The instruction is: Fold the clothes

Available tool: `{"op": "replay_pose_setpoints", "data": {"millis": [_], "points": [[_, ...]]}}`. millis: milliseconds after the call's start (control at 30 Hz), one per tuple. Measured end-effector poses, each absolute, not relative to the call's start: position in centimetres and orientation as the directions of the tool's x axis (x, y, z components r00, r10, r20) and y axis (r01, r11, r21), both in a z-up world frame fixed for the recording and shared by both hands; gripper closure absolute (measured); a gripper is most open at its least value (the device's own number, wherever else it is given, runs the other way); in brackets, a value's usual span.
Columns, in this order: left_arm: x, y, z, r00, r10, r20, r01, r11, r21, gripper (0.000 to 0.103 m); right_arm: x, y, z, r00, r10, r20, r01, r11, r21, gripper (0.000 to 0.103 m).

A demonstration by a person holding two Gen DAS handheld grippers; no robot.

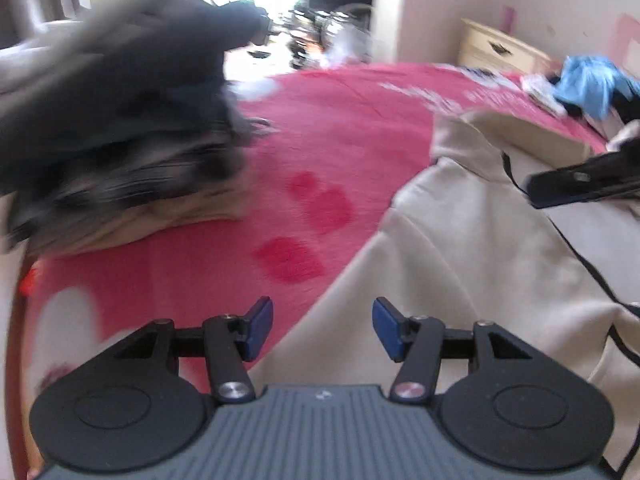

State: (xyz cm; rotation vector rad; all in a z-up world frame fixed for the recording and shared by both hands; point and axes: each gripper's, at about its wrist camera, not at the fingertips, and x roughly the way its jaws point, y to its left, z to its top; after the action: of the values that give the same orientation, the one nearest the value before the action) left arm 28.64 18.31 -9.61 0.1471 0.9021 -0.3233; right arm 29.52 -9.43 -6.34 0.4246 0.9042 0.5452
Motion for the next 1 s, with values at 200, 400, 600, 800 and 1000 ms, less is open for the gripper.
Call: {"op": "replay_pose_setpoints", "data": {"millis": [200, 400, 600, 800, 1000], "points": [[30.9, 18.3, -12.5, 0.536, -0.283, -0.796, 0.335, 0.936, -0.107, 0.070, 28.8, -10.5, -8.1, 0.462, 0.610, -0.643, -0.233, 0.784, 0.576, 0.070], [30.0, 19.5, -12.1, 0.642, -0.256, -0.723, 0.205, 0.966, -0.160, 0.100, 29.3, -10.6, -10.2, 0.461, 0.599, -0.655, -0.190, 0.788, 0.586, 0.070], [30.3, 19.9, -13.1, 0.681, -0.166, -0.714, 0.053, 0.983, -0.178, 0.100, 30.5, -11.3, -11.7, 0.525, 0.526, -0.669, -0.140, 0.829, 0.542, 0.070], [31.0, 18.9, -13.7, 0.712, -0.084, -0.697, 0.055, 0.996, -0.064, 0.100, 32.7, -11.6, -13.7, 0.590, 0.440, -0.677, -0.115, 0.875, 0.469, 0.087], [30.6, 19.4, -11.7, 0.748, -0.031, -0.663, -0.009, 0.998, -0.057, 0.066, 33.0, -12.9, -10.4, 0.622, 0.438, -0.649, -0.152, 0.881, 0.448, 0.082]]}}
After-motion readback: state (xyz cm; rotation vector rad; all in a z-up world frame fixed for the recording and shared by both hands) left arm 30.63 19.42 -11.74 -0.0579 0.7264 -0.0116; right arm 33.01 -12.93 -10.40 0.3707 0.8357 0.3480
